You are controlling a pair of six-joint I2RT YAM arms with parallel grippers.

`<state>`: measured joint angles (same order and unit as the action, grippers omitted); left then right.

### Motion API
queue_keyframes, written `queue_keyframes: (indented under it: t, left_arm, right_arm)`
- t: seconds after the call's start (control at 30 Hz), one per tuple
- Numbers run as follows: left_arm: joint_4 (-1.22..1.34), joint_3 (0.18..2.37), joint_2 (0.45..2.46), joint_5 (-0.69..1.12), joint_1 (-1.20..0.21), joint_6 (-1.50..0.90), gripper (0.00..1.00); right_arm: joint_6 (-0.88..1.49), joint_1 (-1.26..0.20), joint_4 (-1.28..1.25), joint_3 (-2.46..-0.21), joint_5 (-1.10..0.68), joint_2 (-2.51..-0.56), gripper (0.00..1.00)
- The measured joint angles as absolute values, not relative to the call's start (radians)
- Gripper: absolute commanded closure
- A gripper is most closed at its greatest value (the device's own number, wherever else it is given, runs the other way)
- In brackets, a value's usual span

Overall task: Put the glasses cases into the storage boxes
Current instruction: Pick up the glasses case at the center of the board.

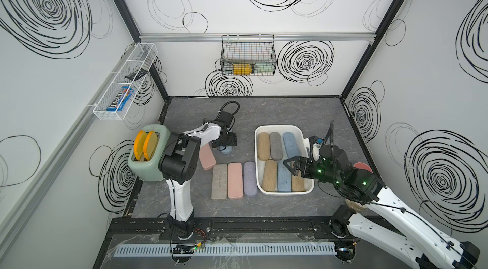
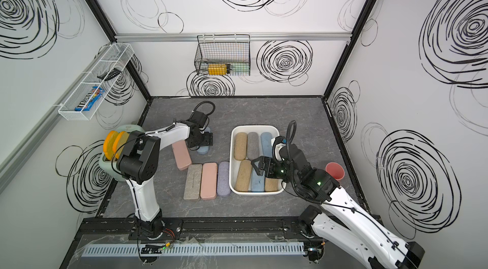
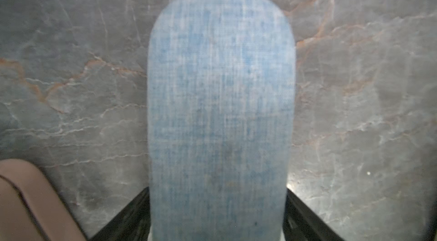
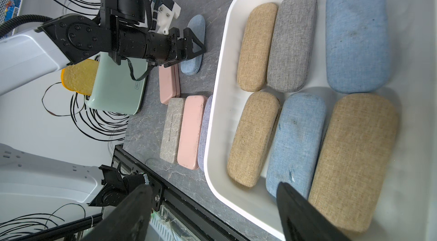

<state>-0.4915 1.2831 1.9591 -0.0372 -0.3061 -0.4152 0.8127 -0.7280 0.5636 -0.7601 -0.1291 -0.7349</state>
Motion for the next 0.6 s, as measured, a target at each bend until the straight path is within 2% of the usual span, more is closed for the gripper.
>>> queue_keyframes:
  t: [0.23,0.5,0.6]
  left_arm:
    - [-0.492,1.283,1.954,-0.066,-0.312,-0.440,0.30]
    - [-0.493,1.283,1.911,-0.088,-0.320,-0.457,0.38]
    - [-0.499,1.283,1.900,-0.090,-0.330,-0.462,0.38]
  right_arm:
    - [0.819,-0.728,0.564,-0.743,-0.124,-0.738,0.20]
    - [0.819,-0.728,0.565,-0.743,-0.106,-0.738,0.20]
    - [0.819,-0.727,0.566,-0.743,-0.099,-0.736,0.20]
